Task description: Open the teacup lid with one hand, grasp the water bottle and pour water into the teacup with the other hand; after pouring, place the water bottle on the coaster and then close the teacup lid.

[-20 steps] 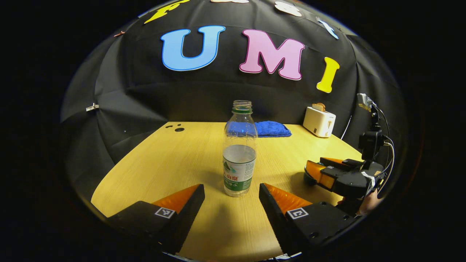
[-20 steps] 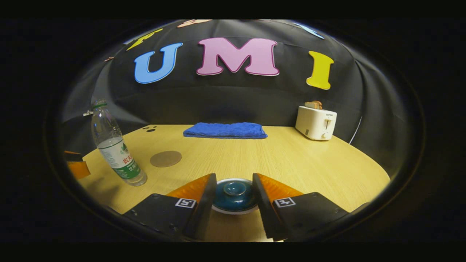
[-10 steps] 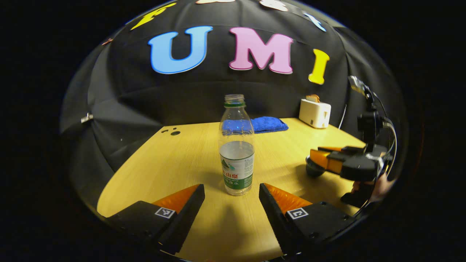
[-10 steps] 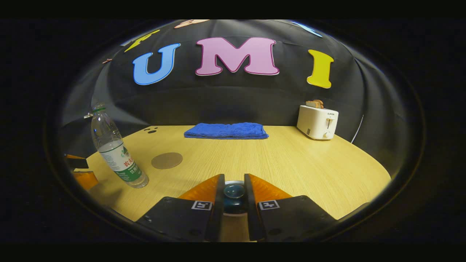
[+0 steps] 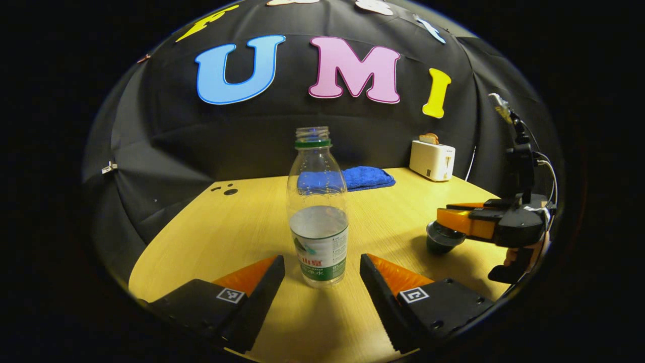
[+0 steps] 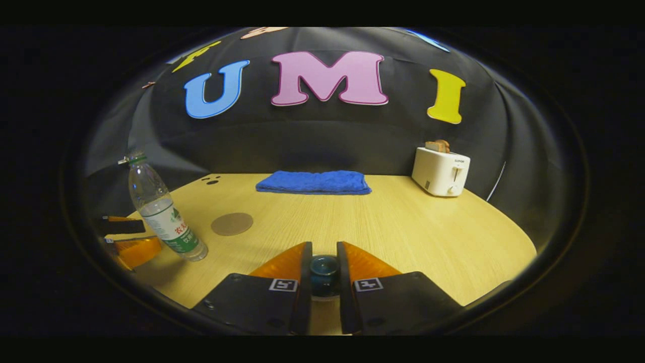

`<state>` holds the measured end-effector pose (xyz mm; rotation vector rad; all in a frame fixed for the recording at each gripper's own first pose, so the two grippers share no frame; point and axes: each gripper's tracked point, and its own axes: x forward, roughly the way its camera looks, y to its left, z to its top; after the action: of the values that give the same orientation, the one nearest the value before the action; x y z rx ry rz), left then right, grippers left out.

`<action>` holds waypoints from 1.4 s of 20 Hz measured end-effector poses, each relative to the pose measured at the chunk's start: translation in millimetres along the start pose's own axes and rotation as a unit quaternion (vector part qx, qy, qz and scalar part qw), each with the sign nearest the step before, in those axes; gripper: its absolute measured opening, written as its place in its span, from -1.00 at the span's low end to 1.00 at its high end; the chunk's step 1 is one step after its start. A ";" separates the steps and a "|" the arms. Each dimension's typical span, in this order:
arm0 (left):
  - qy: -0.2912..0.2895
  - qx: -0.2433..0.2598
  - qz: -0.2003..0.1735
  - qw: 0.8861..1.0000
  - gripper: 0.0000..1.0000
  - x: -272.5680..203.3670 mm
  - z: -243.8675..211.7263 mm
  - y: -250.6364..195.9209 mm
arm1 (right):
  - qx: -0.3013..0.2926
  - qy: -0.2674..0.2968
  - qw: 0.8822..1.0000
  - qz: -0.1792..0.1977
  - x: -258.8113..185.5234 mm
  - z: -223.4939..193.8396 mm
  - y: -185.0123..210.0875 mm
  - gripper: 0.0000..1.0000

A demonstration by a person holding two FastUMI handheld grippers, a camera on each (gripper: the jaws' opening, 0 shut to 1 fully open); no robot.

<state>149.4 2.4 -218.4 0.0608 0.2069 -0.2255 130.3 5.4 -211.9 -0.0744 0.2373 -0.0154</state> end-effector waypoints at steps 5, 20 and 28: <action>-0.025 0.013 -0.006 1.000 0.92 34.3 11.5 1.9 | 0.012 0.005 1.000 -0.007 -22.7 7.2 -6.8 -0.48; -0.062 -0.011 -0.023 0.998 0.67 76.2 47.1 4.3 | 0.019 0.007 1.000 -0.015 -39.0 4.1 -10.6 -0.48; -0.056 0.218 -0.012 0.974 0.53 87.0 70.0 -12.7 | 0.026 0.007 0.999 -0.046 -49.6 5.6 -48.0 -0.48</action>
<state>243.2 -34.5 -168.8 0.4810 0.0431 -0.2943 83.1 -40.9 -191.2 -0.0333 0.2478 -0.1130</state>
